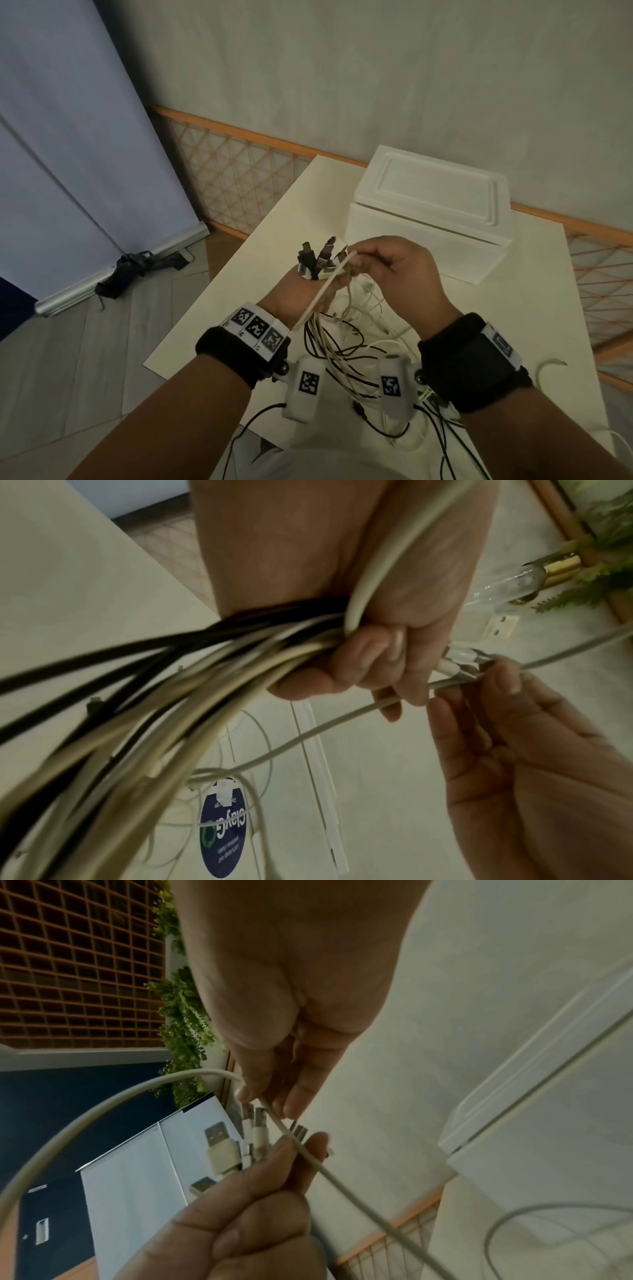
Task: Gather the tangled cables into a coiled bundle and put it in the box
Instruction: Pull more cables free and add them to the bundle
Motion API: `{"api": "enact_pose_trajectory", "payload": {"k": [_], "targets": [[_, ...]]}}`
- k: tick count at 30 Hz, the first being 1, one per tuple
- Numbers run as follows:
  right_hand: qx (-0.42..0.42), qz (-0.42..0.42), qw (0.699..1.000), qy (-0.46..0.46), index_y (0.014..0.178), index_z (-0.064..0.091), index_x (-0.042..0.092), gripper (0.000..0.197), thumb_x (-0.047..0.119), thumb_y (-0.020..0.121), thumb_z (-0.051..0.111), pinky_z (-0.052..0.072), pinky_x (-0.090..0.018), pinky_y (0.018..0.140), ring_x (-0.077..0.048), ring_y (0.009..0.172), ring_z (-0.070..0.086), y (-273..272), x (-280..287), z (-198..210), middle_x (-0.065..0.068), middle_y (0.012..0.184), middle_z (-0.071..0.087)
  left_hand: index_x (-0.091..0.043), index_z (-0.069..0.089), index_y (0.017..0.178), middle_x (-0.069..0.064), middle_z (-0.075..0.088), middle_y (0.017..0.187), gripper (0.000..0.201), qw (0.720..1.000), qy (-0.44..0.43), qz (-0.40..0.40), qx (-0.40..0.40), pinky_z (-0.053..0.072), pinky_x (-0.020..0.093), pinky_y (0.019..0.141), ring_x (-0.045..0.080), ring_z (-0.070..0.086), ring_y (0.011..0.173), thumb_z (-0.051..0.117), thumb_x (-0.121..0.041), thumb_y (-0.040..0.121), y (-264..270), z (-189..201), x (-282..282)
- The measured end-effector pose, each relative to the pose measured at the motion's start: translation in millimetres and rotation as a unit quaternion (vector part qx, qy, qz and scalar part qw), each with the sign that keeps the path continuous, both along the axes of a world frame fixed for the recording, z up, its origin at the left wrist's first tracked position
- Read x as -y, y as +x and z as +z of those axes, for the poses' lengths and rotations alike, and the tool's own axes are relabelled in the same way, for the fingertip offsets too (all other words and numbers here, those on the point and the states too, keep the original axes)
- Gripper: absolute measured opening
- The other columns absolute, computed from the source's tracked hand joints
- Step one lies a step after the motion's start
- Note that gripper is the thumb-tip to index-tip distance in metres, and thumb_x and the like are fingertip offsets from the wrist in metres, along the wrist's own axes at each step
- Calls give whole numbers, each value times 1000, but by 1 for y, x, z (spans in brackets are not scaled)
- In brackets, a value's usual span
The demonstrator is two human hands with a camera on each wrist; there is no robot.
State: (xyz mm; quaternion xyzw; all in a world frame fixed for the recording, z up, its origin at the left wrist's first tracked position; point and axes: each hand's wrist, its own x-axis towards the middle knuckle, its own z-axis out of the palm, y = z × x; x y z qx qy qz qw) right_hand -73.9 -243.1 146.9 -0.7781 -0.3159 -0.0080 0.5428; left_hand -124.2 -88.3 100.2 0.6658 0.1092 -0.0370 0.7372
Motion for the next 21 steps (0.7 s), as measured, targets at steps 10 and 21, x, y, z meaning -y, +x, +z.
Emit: {"api": "enact_pose_trajectory", "payload": {"k": [10, 21], "targets": [[-23, 108, 953, -281, 91, 69, 14, 6, 17, 86, 66, 40, -19, 67, 2, 66, 53, 1, -3, -69, 12, 76, 56, -10, 49, 87, -7, 42, 37, 41, 992, -110, 10, 61, 31, 14, 42, -1, 32, 33, 72, -43, 76, 5, 9, 3], [-44, 26, 996, 80, 86, 60, 21, 18, 6, 94, 55, 56, -24, 70, -12, 70, 67, -1, -8, 10, -5, 83, 68, -21, 63, 60, 3, 45, 51, 20, 994, 16, 99, -50, 30, 25, 45, 15, 36, 41, 80, -18, 70, 2, -55, -1]]}}
